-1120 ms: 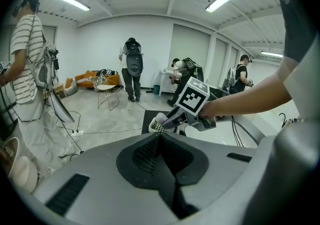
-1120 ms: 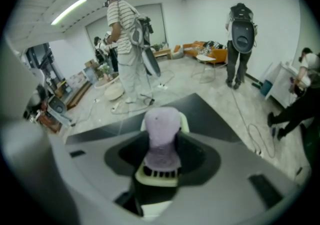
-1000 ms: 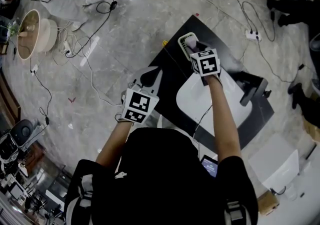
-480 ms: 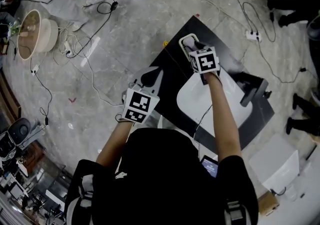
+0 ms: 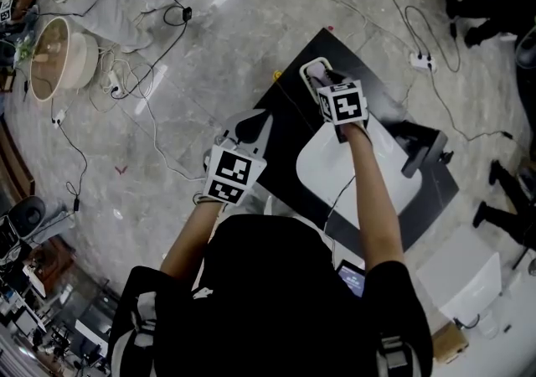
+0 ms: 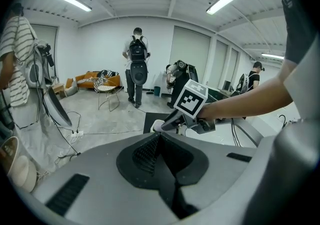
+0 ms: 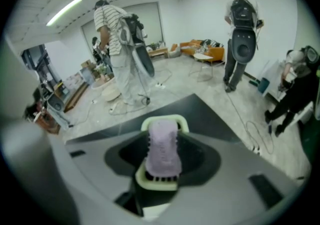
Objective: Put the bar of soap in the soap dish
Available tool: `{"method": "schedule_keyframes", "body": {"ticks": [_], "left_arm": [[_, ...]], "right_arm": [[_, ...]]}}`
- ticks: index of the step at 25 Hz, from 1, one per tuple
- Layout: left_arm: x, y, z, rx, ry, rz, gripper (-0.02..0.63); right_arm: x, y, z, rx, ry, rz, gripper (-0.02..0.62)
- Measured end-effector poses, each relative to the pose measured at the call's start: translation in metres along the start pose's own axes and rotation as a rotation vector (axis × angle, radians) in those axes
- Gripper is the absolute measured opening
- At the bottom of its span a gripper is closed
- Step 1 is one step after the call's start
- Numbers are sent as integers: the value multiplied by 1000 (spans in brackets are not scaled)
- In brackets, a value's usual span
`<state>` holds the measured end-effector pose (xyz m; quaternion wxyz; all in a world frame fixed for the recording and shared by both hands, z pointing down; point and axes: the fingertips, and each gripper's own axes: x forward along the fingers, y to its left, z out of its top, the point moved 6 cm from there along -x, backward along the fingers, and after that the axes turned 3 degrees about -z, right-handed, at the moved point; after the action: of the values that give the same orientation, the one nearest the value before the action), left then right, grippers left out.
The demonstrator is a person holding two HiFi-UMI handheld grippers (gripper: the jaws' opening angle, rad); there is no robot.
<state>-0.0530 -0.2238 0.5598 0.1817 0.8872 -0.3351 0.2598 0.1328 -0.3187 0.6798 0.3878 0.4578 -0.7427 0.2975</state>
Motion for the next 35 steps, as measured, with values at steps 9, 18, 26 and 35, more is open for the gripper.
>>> {"method": "schedule_keyframes", "body": {"ticks": [9, 18, 26, 35], "left_arm": [[-13, -3, 18, 34, -50, 0, 25], [-27, -16, 34, 66, -102, 2, 26], [-51, -21, 51, 67, -166, 5, 26], [-73, -37, 65, 108, -220, 2, 25]], "right_arm": [[-37, 7, 3, 12, -63, -40, 141], [-85, 20, -3, 43, -152, -80, 58], [-138, 36, -9, 97, -240, -111, 40], [-198, 54, -16, 112, -400, -153, 35]]}}
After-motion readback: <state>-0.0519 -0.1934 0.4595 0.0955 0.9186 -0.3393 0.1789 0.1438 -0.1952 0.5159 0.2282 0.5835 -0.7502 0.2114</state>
